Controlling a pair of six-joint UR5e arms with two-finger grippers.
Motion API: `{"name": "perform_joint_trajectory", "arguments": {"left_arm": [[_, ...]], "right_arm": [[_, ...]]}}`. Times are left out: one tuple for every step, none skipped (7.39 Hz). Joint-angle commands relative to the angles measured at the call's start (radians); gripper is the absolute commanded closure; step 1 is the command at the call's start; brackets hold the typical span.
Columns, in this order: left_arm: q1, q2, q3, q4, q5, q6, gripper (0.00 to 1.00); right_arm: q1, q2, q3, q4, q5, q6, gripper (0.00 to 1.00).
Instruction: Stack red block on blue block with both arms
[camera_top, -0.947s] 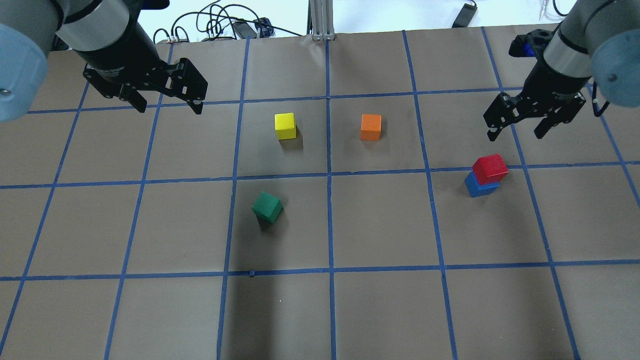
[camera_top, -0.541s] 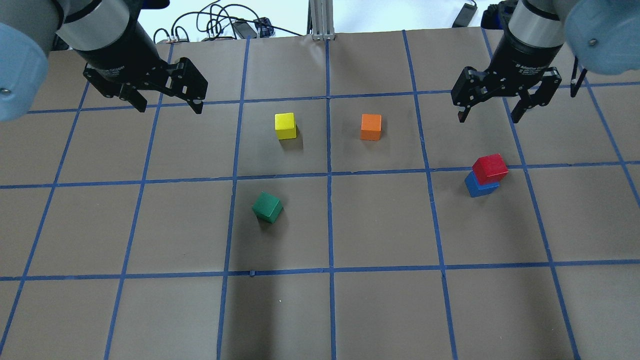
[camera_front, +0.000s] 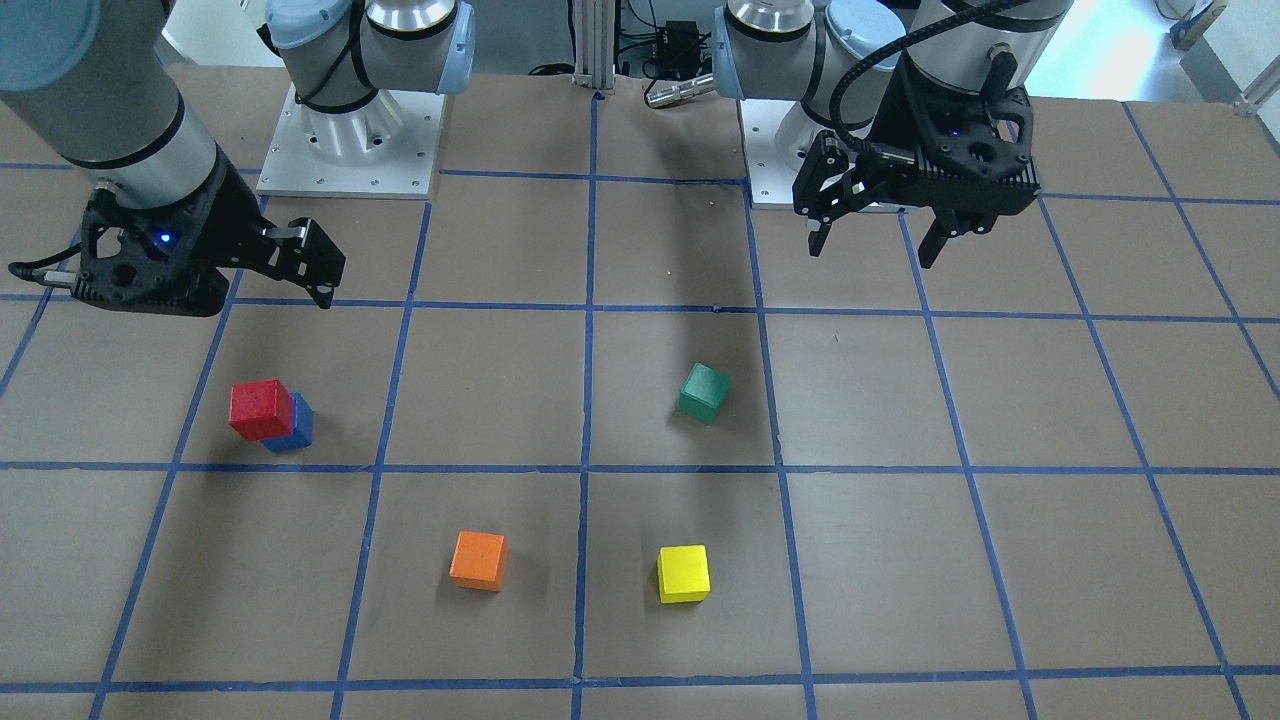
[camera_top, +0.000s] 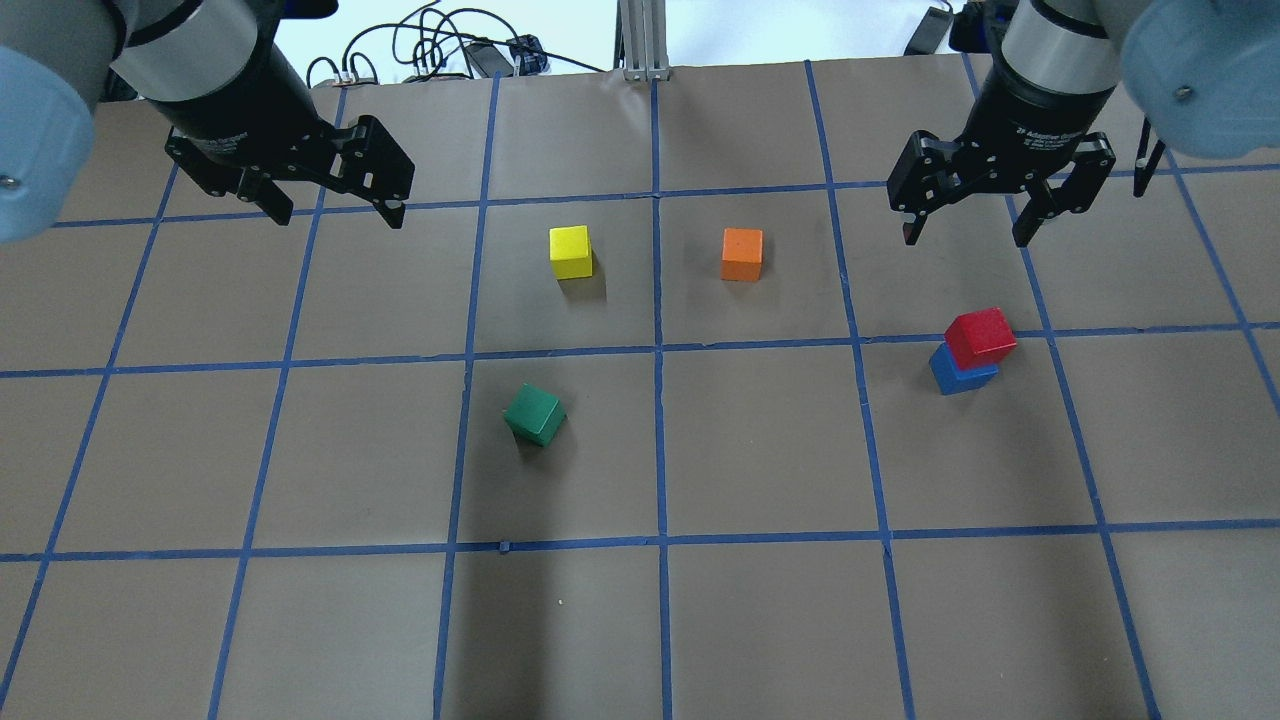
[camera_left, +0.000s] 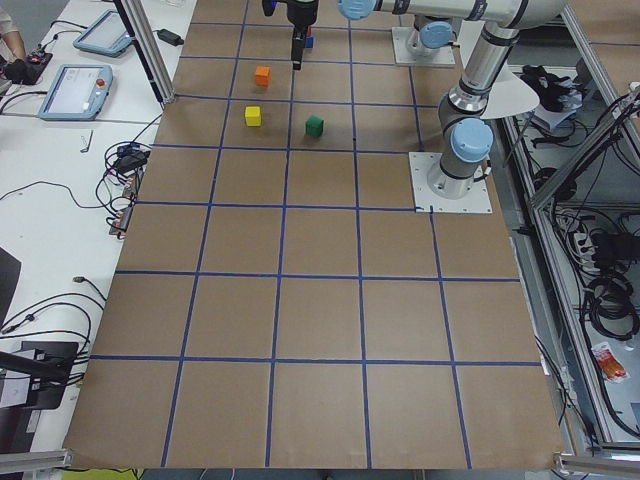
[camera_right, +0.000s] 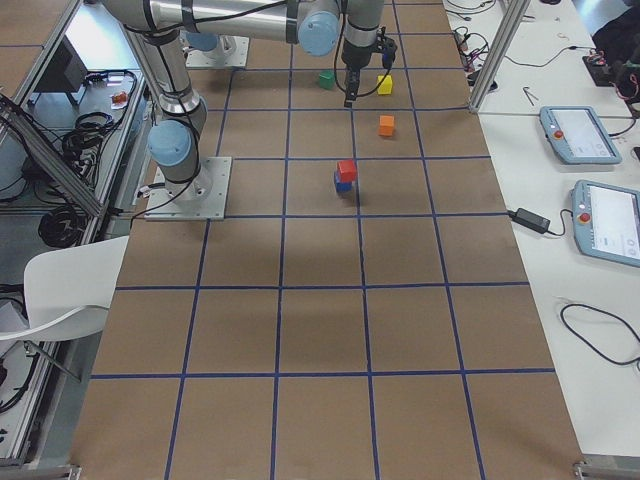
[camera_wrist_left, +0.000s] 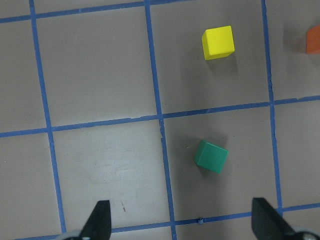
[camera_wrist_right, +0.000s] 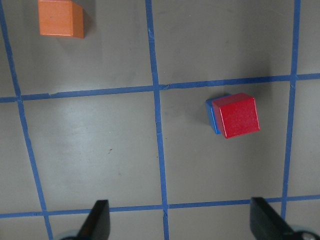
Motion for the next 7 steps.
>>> {"name": "perform_joint_trajectory", "arguments": {"left_arm": [[0.0, -0.001, 0.001, 0.0, 0.0, -0.001, 0.0], [0.0, -0.001, 0.001, 0.0, 0.0, -0.001, 0.0], [0.0, -0.001, 0.001, 0.001, 0.0, -0.001, 0.0], [0.002, -0.001, 0.001, 0.001, 0.0, -0.001, 0.0], [0.0, -0.001, 0.001, 0.0, 0.002, 0.0, 0.0], [0.0, 0.001, -0.001, -0.002, 0.003, 0.01, 0.0], [0.0, 0.002, -0.001, -0.002, 0.006, 0.013, 0.0]], "right_arm": [[0.013, -0.011, 0.001, 0.002, -0.007, 0.008, 0.0], [0.035, -0.008, 0.002, 0.001, -0.008, 0.009, 0.0], [0.038, -0.011, 0.002, 0.004, -0.007, 0.009, 0.0], [0.044, -0.016, 0.002, 0.008, -0.005, 0.008, 0.0], [0.045, -0.019, 0.002, 0.009, -0.007, 0.006, 0.0], [0.045, -0.017, 0.004, 0.007, -0.007, 0.008, 0.0], [0.045, -0.017, 0.004, 0.005, -0.008, 0.006, 0.0]]}}
